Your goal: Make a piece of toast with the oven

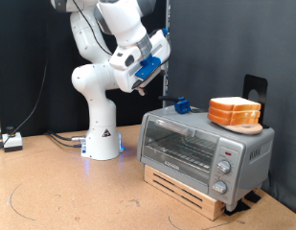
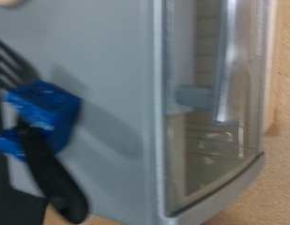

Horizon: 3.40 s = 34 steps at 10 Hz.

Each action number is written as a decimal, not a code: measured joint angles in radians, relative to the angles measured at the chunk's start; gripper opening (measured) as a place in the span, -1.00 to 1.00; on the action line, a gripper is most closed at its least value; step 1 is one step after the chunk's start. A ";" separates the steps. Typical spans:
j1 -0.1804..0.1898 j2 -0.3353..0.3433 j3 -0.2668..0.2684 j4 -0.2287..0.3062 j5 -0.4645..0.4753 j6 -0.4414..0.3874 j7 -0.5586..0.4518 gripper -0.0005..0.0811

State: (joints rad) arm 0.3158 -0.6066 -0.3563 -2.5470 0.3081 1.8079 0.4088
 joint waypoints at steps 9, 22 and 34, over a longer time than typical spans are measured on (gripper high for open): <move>0.039 0.120 0.005 -0.162 0.002 0.308 -0.035 0.99; 0.031 0.353 -0.065 -0.060 0.024 0.429 -0.032 0.99; -0.007 0.501 -0.130 0.038 0.022 0.431 -0.089 0.99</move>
State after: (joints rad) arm 0.3086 -0.1051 -0.4863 -2.5087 0.3297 2.2392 0.3200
